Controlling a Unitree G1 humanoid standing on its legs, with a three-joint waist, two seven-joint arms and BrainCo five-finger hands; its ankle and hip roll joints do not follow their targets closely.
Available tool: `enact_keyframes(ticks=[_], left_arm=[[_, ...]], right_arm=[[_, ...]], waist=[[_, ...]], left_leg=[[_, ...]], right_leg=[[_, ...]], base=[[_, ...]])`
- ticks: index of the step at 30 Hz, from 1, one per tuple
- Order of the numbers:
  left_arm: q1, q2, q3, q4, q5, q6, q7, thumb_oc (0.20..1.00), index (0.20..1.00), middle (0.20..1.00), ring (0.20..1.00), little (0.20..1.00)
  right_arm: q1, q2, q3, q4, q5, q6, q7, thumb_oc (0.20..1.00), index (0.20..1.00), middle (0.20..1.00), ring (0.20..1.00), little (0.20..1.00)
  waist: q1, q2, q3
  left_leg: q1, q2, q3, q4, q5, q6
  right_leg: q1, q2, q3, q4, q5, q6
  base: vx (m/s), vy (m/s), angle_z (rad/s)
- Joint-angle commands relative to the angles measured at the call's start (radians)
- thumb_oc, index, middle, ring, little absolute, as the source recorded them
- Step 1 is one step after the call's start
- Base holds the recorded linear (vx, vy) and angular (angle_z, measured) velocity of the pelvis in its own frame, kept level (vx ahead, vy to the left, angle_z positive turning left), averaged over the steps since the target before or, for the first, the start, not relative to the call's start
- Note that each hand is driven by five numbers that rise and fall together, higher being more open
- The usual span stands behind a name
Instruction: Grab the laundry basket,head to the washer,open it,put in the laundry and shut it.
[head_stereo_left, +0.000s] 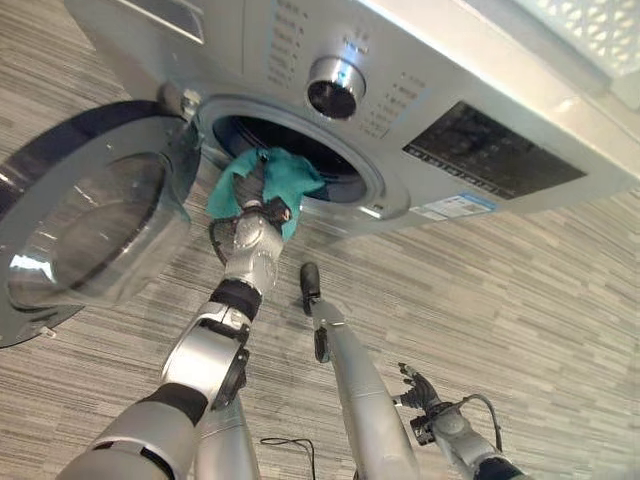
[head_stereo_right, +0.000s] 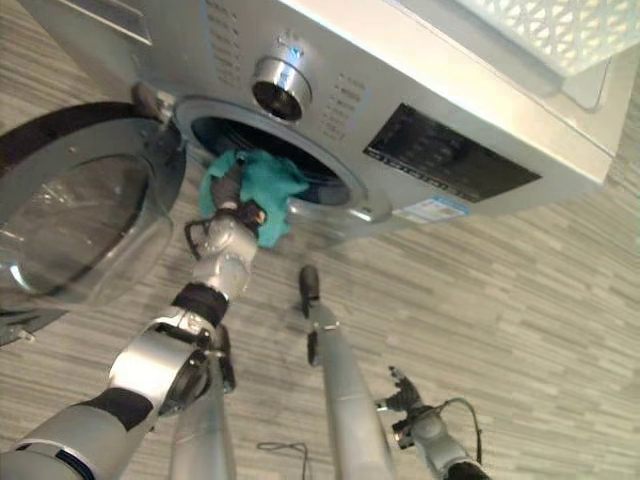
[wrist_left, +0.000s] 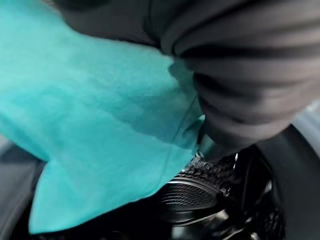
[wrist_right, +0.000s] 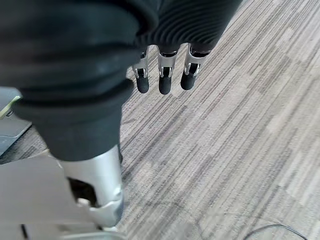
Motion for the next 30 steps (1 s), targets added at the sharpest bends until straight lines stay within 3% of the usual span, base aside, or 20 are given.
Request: enact_keyframes(ticks=[1,11,15,16,17,19,23,26,27,30], left_arm=[[-0.101,-0.033,-0.012,-0.082,-0.004,-0.070,-0.001,0.200,0.200,0.200,0.200,0.200],[-0.226,-0.037,-0.021,-0.123,-0.011,-0.100,0.008,0.200,0.200,0.200,0.200,0.200],[-0.332,0.068,-0.010,-0.076,-0.021,-0.108,0.009,0.200,0.200,0.200,0.200,0.200],[-0.385,0.143,0.013,-0.041,-0.045,-0.114,0.014,0.200,0.200,0.200,0.200,0.200],[-0.391,0.147,0.014,-0.035,-0.049,-0.114,0.011,0.200,0.200,0.200,0.200,0.200],[-0.483,0.260,0.022,0.062,-0.099,-0.103,-0.001,0.200,0.200,0.200,0.200,0.200],[-0.674,0.389,-0.013,0.143,-0.195,-0.099,-0.025,0.200,0.200,0.200,0.200,0.200],[-0.758,0.373,-0.060,0.072,-0.203,-0.134,-0.019,0.200,0.200,0.200,0.200,0.200],[-0.784,0.339,-0.087,-0.037,-0.193,-0.179,-0.016,0.200,0.200,0.200,0.200,0.200],[-0.815,0.296,-0.135,-0.112,-0.143,-0.191,0.006,0.200,0.200,0.200,0.200,0.200]], right_arm=[[0.003,0.000,0.040,-0.067,0.006,-0.021,-0.019,1.000,1.000,1.000,1.000,1.000],[-0.031,-0.007,0.040,-0.033,-0.011,-0.014,-0.040,1.000,1.000,1.000,1.000,1.000],[-0.032,-0.025,0.028,-0.037,-0.013,-0.026,-0.047,1.000,1.000,1.000,1.000,1.000],[-0.024,-0.037,0.019,-0.055,-0.015,-0.034,-0.045,1.000,1.000,1.000,1.000,1.000],[-0.026,-0.038,0.021,-0.057,-0.015,-0.034,-0.045,1.000,1.000,1.000,1.000,1.000],[-0.024,-0.064,0.005,-0.088,-0.003,-0.046,-0.034,1.000,1.000,1.000,1.000,1.000],[-0.030,-0.118,-0.031,-0.143,0.012,-0.059,-0.026,1.000,1.000,1.000,1.000,1.000],[-0.018,-0.155,-0.059,-0.189,-0.005,-0.055,-0.028,1.000,1.000,1.000,1.000,1.000],[-0.003,-0.175,-0.068,-0.216,-0.019,-0.050,-0.028,1.000,1.000,1.000,1.000,1.000],[0.012,-0.211,-0.093,-0.256,-0.032,-0.042,-0.022,1.000,1.000,1.000,1.000,1.000]], waist=[[-0.032,0.044,-0.021],[-0.065,0.044,0.008],[-0.099,0.030,0.024],[-0.116,0.021,0.023],[-0.117,0.020,0.025],[-0.138,0.013,0.022],[-0.165,0.020,0.024],[-0.169,0.032,0.026],[-0.171,0.038,0.029],[-0.169,0.044,0.029]], left_leg=[[0.028,-0.015,0.039,-0.084,-0.002,0.085],[0.003,-0.002,0.082,-0.069,-0.032,0.108],[-0.002,0.025,0.106,-0.040,-0.062,0.120],[-0.002,0.039,0.118,-0.023,-0.077,0.125],[-0.002,0.041,0.119,-0.021,-0.079,0.125],[-0.004,0.057,0.131,0.001,-0.097,0.131],[0.002,0.077,0.144,0.017,-0.115,0.140],[0.017,0.078,0.151,0.004,-0.119,0.147],[0.026,0.076,0.156,-0.008,-0.117,0.147],[0.041,0.069,0.161,-0.025,-0.114,0.147]], right_leg=[[0.011,0.036,-0.046,0.046,-0.117,-0.028],[-0.021,0.055,-0.019,0.013,-0.093,-0.015],[-0.032,0.080,-0.006,-0.001,-0.080,-0.004],[-0.035,0.094,-0.002,-0.006,-0.073,-0.001],[-0.036,0.096,-0.001,-0.006,-0.073,-0.001],[-0.041,0.113,0.005,-0.016,-0.066,0.003],[-0.038,0.132,0.013,-0.033,-0.058,0.009],[-0.028,0.137,0.015,-0.053,-0.054,0.013],[-0.022,0.138,0.018,-0.064,-0.054,0.013],[-0.017,0.141,0.025,-0.077,-0.051,0.012]], base=[[0.02,-0.017,-0.16],[0.02,0.004,-0.14],[0.04,0.015,-0.25],[0.06,0.019,-0.47],[0.06,0.011,-0.49],[0.05,0.031,-0.29],[0.07,0.029,-0.28],[0.08,-0.001,-0.10],[0.07,-0.019,0.02],[0.06,-0.011,0.04]])
